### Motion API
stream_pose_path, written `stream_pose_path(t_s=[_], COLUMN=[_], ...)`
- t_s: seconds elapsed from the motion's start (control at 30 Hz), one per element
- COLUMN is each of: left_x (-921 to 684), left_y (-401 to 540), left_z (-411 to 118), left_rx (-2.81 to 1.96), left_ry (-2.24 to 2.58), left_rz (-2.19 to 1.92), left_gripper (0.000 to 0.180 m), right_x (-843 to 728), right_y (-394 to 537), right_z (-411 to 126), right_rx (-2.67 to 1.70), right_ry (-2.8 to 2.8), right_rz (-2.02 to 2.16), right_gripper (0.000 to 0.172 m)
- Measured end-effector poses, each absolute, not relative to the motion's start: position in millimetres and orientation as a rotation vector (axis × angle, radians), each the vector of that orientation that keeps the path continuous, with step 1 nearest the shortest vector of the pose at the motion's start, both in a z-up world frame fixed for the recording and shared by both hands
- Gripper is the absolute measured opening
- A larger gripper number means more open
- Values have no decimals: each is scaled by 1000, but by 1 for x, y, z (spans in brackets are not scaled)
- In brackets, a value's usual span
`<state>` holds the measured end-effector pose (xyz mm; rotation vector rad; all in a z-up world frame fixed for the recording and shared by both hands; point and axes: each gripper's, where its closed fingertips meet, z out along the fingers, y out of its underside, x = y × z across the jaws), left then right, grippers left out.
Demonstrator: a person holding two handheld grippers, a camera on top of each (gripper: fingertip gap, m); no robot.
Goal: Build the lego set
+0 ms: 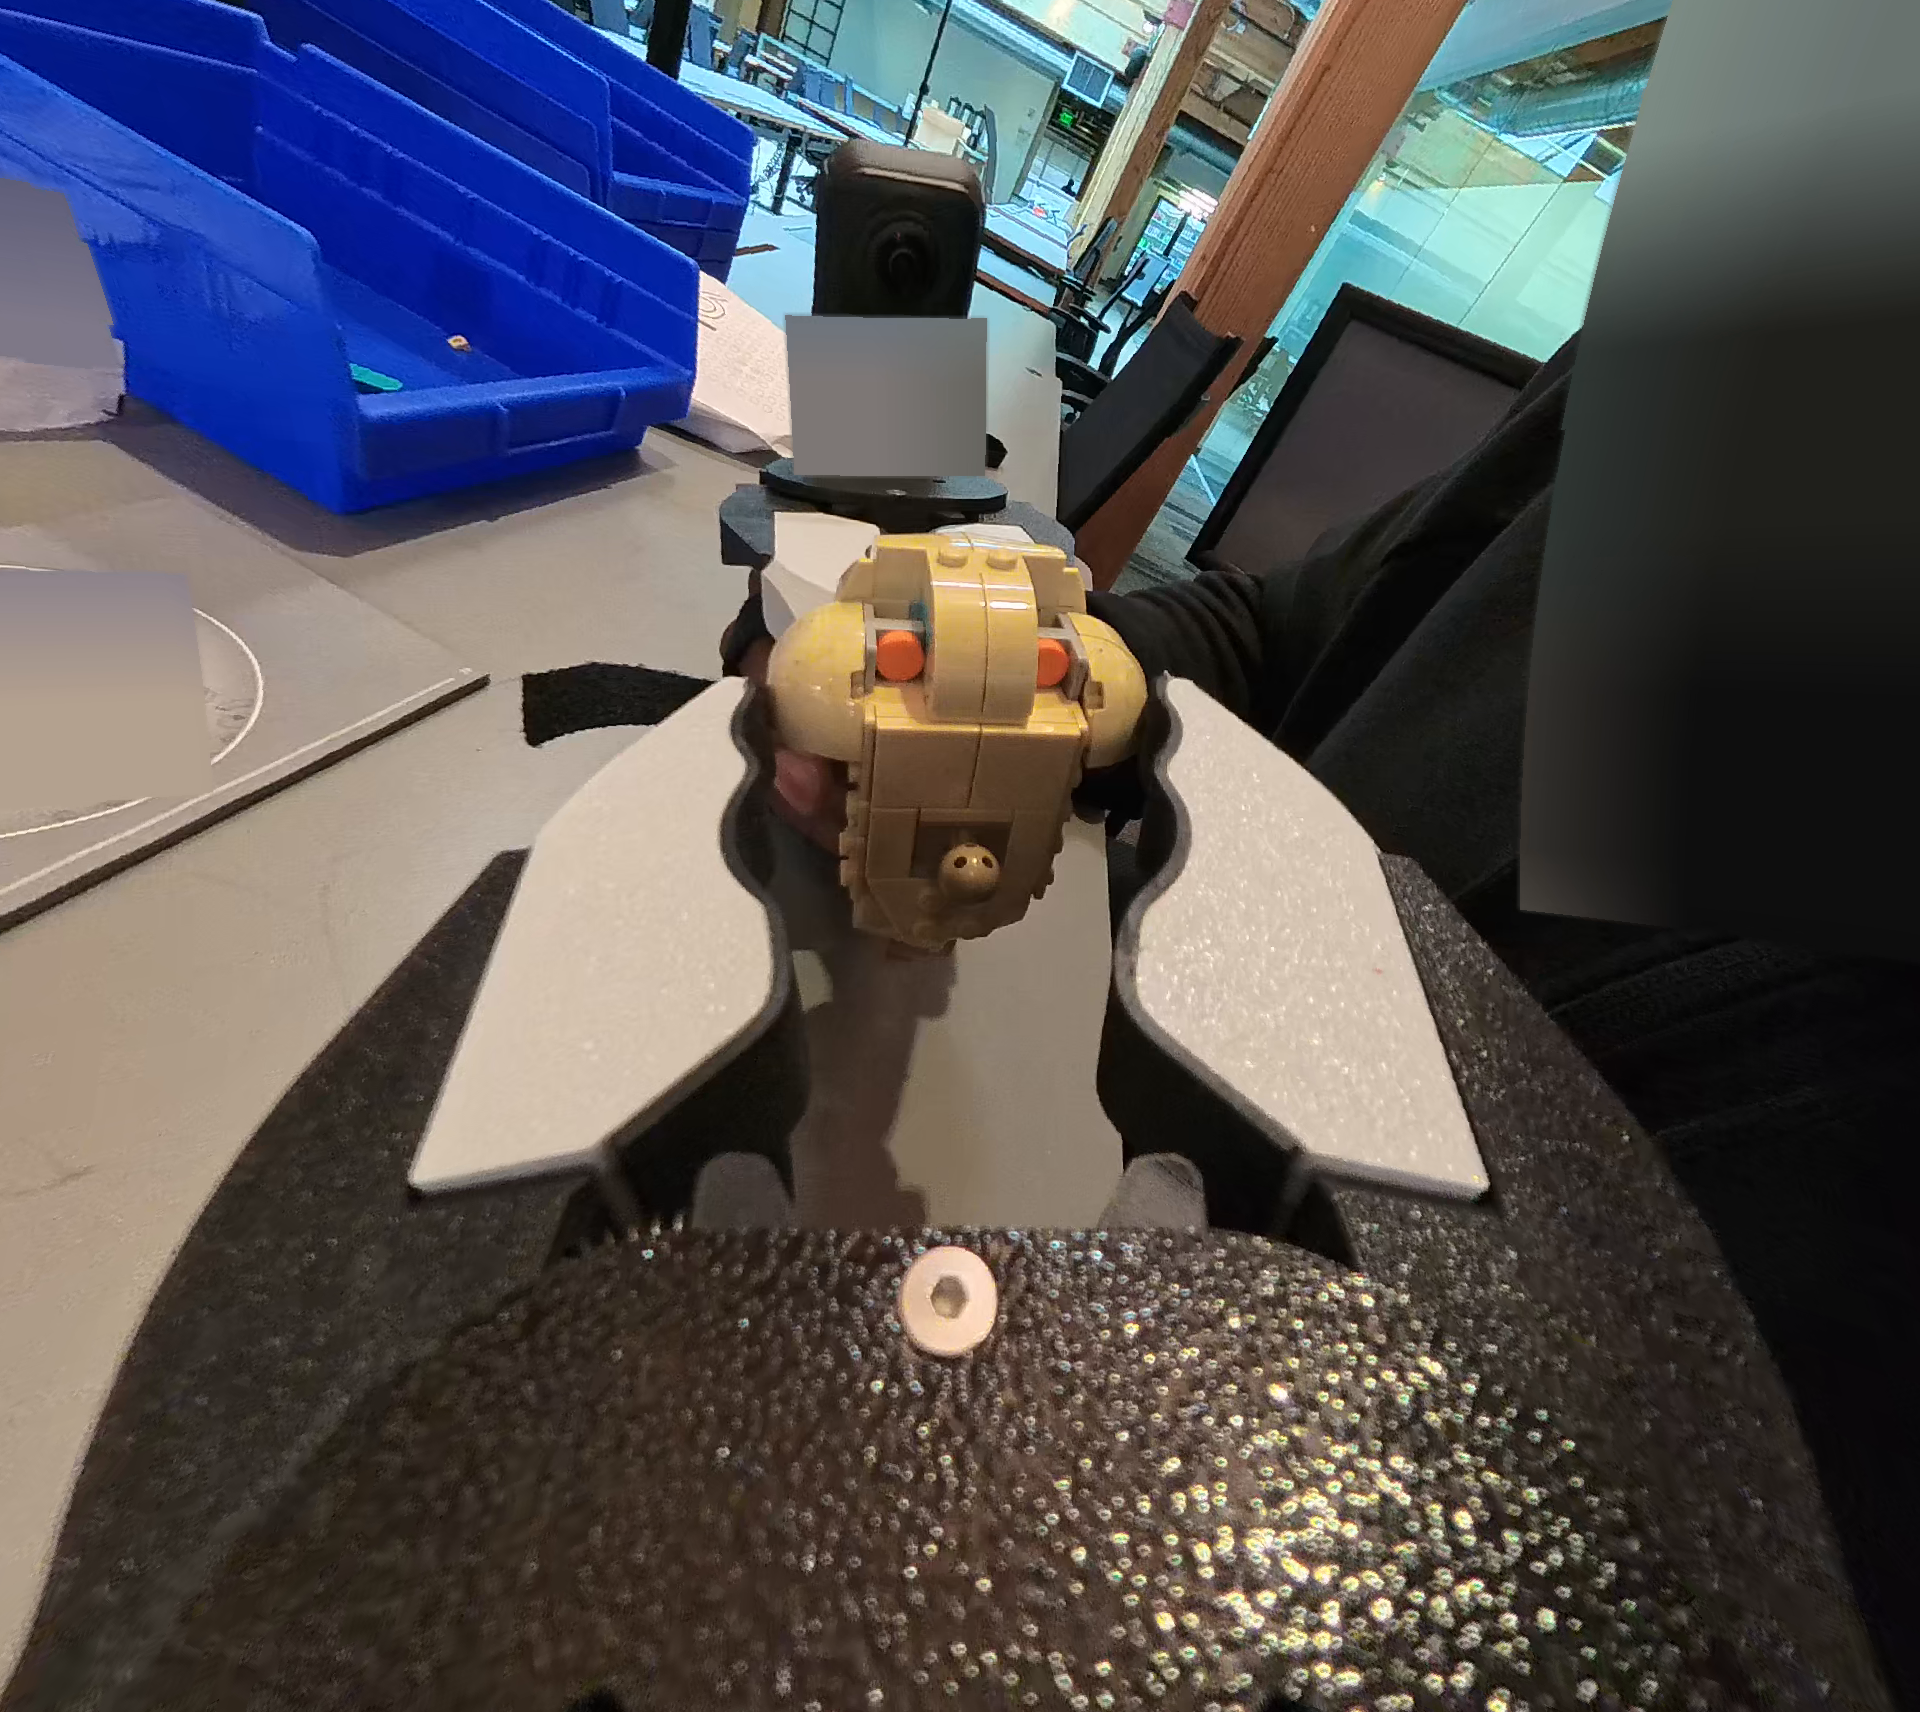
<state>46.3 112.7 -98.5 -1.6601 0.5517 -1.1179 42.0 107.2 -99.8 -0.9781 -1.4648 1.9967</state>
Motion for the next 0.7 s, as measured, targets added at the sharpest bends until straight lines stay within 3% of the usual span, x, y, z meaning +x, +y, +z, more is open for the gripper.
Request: stream_pose_path(t_s=[0.7], left_x=[46], left_y=[107], left_z=[-106], left_rx=[-1677], left_ry=[573], left_rz=[-1144], left_gripper=[67], right_x=[42], right_y=[102], right_z=[-108], right_rx=[-941], right_ry=[-1545], right_rz=[1876], right_gripper=[18])
